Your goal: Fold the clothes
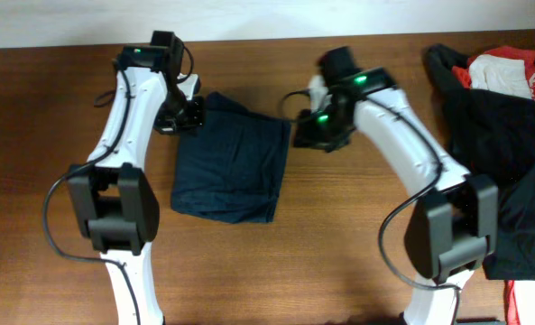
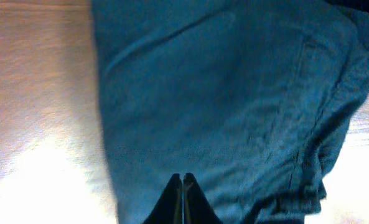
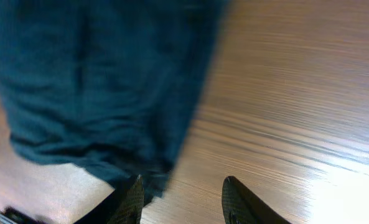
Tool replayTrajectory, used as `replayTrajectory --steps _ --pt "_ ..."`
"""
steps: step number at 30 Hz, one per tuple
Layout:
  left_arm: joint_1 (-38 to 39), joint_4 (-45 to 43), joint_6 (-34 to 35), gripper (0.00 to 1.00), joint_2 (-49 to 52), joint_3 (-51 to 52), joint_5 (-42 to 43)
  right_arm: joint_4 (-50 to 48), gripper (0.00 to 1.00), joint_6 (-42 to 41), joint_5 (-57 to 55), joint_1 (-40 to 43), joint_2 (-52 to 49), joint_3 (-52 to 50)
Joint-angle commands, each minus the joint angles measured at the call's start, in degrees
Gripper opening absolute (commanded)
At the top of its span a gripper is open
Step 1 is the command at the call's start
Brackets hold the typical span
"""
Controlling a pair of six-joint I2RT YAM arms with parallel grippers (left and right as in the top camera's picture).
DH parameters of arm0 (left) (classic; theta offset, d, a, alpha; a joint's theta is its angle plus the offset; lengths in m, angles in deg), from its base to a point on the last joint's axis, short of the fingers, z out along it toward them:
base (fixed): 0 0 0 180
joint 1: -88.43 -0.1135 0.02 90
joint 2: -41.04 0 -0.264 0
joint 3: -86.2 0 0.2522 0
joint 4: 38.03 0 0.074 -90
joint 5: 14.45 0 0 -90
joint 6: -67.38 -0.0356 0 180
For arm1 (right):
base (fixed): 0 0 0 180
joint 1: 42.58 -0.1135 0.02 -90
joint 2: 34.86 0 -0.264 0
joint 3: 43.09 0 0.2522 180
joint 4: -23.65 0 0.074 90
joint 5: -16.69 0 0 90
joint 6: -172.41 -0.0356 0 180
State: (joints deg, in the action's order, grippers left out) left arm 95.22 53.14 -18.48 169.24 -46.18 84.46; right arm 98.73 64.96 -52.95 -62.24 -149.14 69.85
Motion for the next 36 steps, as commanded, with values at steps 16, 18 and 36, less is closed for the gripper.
replayTrajectory --steps 16,18,36 --pt "-1.70 -10.99 0.83 0.01 8.00 -0.13 2.80 -3.23 0.04 -8.55 -5.22 -12.07 -17.27 -1.42" --pt "-1.70 -10.82 0.83 0.01 10.12 -0.13 2.45 0.81 0.04 -8.55 -8.02 -10.47 -17.22 -1.36" --pt "3.52 19.34 0.55 0.00 3.56 -11.89 15.74 7.98 0.35 -0.76 1.51 4.46 -12.61 21.46"
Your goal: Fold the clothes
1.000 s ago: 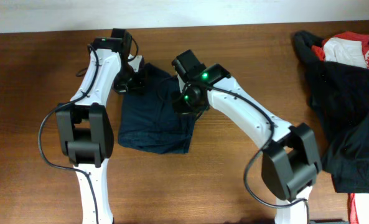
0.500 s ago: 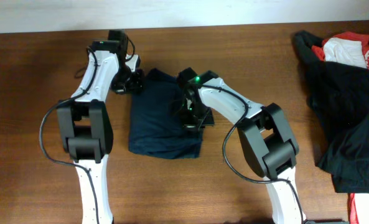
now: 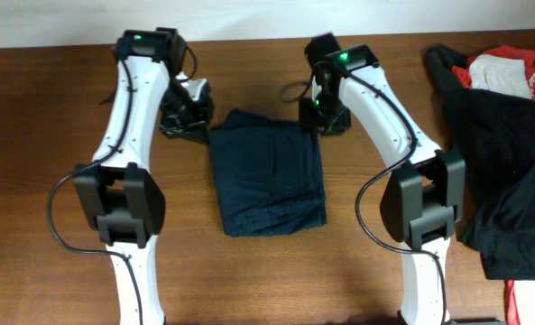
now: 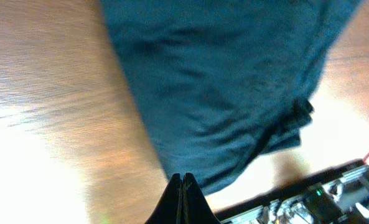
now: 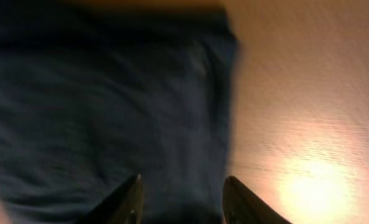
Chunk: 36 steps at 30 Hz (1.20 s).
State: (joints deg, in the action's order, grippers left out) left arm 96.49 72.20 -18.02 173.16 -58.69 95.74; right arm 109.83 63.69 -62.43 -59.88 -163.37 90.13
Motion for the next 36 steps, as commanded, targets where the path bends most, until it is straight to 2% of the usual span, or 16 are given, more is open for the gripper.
replayTrajectory --steps 1,3,9,12,16,20,24,26,28,31,34,36 --pt "3.41 0.28 -0.31 0.00 -0.35 1.25 6.54 -6.16 0.27 0.50 16.06 2.86 1.33 0.96" --pt "5.31 0.28 -0.35 0.01 -0.35 2.67 9.20 -9.99 0.19 0.26 18.69 3.96 0.39 0.96" --pt "8.20 0.31 -2.93 0.01 -3.10 15.41 9.07 -12.52 0.21 0.50 18.71 4.52 -1.03 0.94" --pt "8.20 -0.09 -2.93 0.01 -4.13 22.29 5.40 -12.81 0.19 0.48 18.73 4.02 -3.37 0.26" --pt "8.20 -10.10 -2.49 0.01 -4.13 29.68 4.46 -12.96 0.18 0.50 18.47 0.57 -7.50 -0.15" --pt "8.09 -16.92 -1.36 0.01 -4.11 41.59 4.35 -12.63 0.17 0.46 18.45 -0.83 -11.50 -0.31" --pt "6.03 -19.39 2.12 0.01 -4.11 48.87 -4.00 -7.78 0.16 0.50 2.64 -0.74 -11.96 -0.33" --pt "3.76 -19.21 2.05 0.01 -5.14 48.85 -5.46 -5.66 0.15 0.50 1.49 -0.11 -12.11 -0.33" --pt "2.12 -19.04 2.03 0.00 -7.85 48.61 -5.64 -4.70 0.04 0.48 1.49 0.96 -12.00 0.33" --pt "1.29 -19.78 2.03 0.01 -15.04 48.52 -7.54 2.71 0.04 1.60 1.92 2.49 -11.45 9.88" --pt "1.29 -20.00 2.05 0.01 -17.00 48.54 -7.85 4.92 0.04 9.97 11.93 1.22 -11.34 21.27" --pt "1.29 -20.83 2.05 0.01 -16.96 48.57 -7.82 4.66 0.06 10.21 12.28 -1.55 -11.39 23.23"
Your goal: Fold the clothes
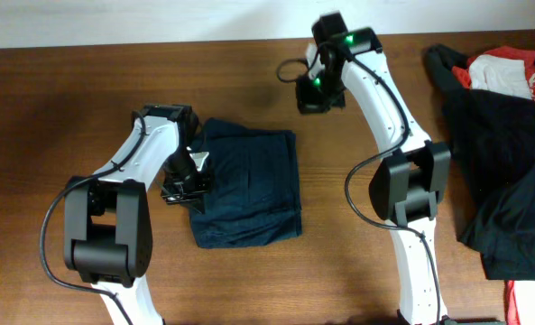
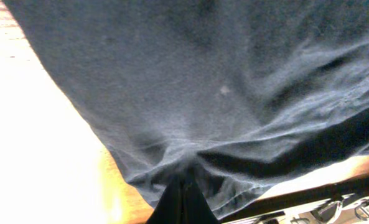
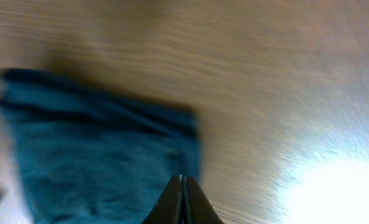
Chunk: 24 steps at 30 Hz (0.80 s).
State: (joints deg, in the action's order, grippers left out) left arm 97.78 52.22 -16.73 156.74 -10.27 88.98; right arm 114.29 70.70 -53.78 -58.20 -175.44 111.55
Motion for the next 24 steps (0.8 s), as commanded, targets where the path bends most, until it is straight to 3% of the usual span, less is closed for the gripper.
replayTrajectory --steps 1,7,10,14,18,21,22,23,24 --pt "0.00 -1.09 0.79 0.00 -0.55 0.15 -1.07 -0.20 0.07 3.10 1.07 -5.07 0.31 0.81" --pt "0.02 -1.95 0.96 0.01 -0.50 0.59 -0.79 -9.99 0.08 1.16 -0.76 -12.81 -0.33 -16.48" --pt "-0.02 -7.32 0.94 0.01 -0.44 5.62 -0.81 -14.03 0.09 -1.01 -4.59 -12.44 -0.33 -23.15" --pt "-0.04 -12.15 0.96 0.01 -0.44 12.63 -0.85 -13.64 0.08 -0.76 -7.54 -9.35 -0.31 -23.50" --pt "-0.57 -10.27 1.01 0.01 -0.46 13.05 -1.25 -11.80 0.05 -0.76 -7.63 -6.78 -0.26 -20.98" --pt "-0.94 -4.87 0.94 0.01 -2.62 5.20 -1.51 -4.13 0.05 -0.79 -7.80 -4.31 0.17 -8.35" --pt "-0.94 -3.93 0.94 0.01 -3.78 1.60 -1.51 -1.51 0.18 -0.79 -7.80 -3.58 0.17 -3.15" --pt "-0.98 -3.69 0.94 0.03 -5.09 -2.67 -1.53 1.05 0.55 -0.79 -7.80 -2.67 0.17 2.36" --pt "-1.07 -3.78 0.96 0.26 -5.86 -5.81 -2.27 3.52 0.99 -0.79 -7.78 -1.64 0.17 7.91"
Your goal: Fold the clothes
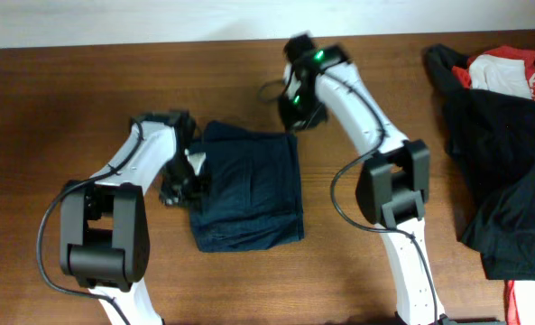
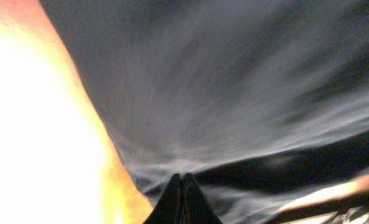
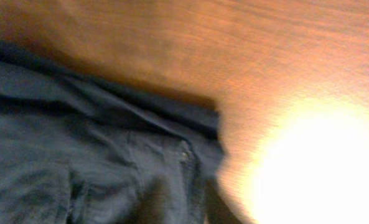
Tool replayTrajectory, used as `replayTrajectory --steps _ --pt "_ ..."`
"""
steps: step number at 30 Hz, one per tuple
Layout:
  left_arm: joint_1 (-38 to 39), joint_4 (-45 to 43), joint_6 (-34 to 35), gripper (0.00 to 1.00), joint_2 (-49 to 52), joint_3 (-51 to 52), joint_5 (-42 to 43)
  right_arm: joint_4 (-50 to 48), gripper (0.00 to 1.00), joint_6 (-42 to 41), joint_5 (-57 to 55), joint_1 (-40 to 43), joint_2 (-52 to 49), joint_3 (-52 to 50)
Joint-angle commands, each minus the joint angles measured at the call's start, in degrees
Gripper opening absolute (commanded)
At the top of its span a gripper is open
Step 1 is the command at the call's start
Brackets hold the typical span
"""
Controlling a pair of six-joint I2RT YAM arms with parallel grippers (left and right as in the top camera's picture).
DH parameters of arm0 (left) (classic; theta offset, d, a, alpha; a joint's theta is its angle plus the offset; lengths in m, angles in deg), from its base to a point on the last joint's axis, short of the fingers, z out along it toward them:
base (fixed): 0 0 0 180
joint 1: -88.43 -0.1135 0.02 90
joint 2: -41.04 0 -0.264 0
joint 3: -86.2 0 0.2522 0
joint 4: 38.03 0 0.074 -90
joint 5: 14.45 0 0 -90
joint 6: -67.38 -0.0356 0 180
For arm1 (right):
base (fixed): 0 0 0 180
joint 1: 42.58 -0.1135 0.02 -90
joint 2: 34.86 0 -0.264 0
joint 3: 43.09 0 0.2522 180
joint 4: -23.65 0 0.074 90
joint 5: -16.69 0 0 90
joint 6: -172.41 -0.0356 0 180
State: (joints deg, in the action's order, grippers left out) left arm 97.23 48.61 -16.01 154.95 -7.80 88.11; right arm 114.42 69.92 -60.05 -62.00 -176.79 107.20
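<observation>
A dark blue garment (image 1: 253, 190) lies folded into a rough rectangle on the wooden table (image 1: 50, 135). My left gripper (image 1: 184, 183) is shut, and its tips (image 2: 182, 198) rest on the cloth (image 2: 234, 74) just inside the left edge. Whether any cloth is pinched between them is hidden by blur. My right gripper (image 1: 296, 116) is at the garment's far right corner. In the right wrist view its fingers are dim blurred shapes standing apart, so the gripper (image 3: 181, 214) is open, with the corner of the cloth (image 3: 78, 155) beneath it.
A heap of black, red and white clothes (image 1: 497, 135) covers the right end of the table. Both arm bases stand near the front edge, on either side of the garment. Bare wood lies to the left of the left arm.
My right gripper was shut over bare wood beyond the garment's far right corner. It is now open, nearer and lower, at that corner. My left gripper stays shut at the left edge.
First the garment lay tilted, with my left gripper shut at its far left corner and my right open at its far right. Then it lay straighter and farther right. Later it lay back leftward, left gripper at the mid left edge, right shut away. Now the right is back, open.
</observation>
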Motion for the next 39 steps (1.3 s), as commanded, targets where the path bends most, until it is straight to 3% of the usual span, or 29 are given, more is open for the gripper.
replayTrajectory --steps 1,3,4,6,7,10,13,20,21,23,24,28,30,31,33,39 --pt "-0.59 -0.20 0.22 0.53 -4.31 -11.39 -3.43 5.27 0.99 0.00 -1.53 3.43 1.53 16.57" --pt "-1.55 -1.22 0.22 0.72 -4.31 -13.25 -7.32 8.90 0.99 0.00 -1.53 6.49 1.53 22.43" --pt "-2.47 -1.90 0.22 0.75 -4.17 -13.22 -8.44 9.99 0.99 0.02 -1.55 7.89 1.53 23.26" --pt "-6.19 -4.02 0.17 0.84 -4.04 -13.22 -7.67 10.51 0.99 0.02 -5.31 11.39 1.51 22.97" --pt "-9.09 -5.01 -1.03 0.94 -4.00 -13.22 -4.98 10.51 0.99 0.02 -8.92 13.64 1.51 22.91" --pt "-14.03 -6.23 -8.81 0.98 -3.98 -11.56 8.92 10.67 0.99 0.00 -9.22 17.62 1.51 22.91" --pt "-13.66 -8.31 -8.85 0.99 -3.98 -6.23 16.04 10.67 0.99 0.02 -9.22 19.45 1.51 22.91" --pt "-12.55 -24.96 -5.77 0.97 -3.98 10.43 17.03 10.64 0.99 0.02 -9.25 19.45 1.51 22.91" --pt "-12.55 -27.02 -5.75 0.91 -3.96 12.07 17.09 10.64 0.99 0.00 -9.25 19.45 1.51 22.91" --pt "-12.55 -30.49 -4.85 0.46 -3.96 14.23 17.27 10.64 0.99 0.02 -9.22 19.43 1.51 22.91" --pt "-12.55 -31.67 -3.19 0.37 -3.96 14.78 17.29 10.64 0.99 0.00 -9.25 19.45 1.51 22.91" --pt "-12.55 -35.36 -2.25 0.25 -3.93 15.41 17.27 10.64 0.99 0.02 -9.22 19.45 1.51 22.91" --pt "-12.70 -38.73 -1.73 0.01 -3.93 15.41 16.70 10.64 0.99 0.02 -9.22 19.45 1.51 22.91" --pt "-12.85 -40.68 0.57 0.01 -3.93 15.41 14.82 10.64 0.99 0.00 -9.25 19.45 1.51 22.91" --pt "-14.78 -49.75 11.98 0.01 -3.93 15.39 4.09 10.64 0.99 0.02 -9.22 19.45 1.51 22.91" --pt "-31.45 -70.29 26.12 0.01 -3.93 15.39 -5.57 10.64 0.99 0.00 -9.25 19.45 1.51 22.91"
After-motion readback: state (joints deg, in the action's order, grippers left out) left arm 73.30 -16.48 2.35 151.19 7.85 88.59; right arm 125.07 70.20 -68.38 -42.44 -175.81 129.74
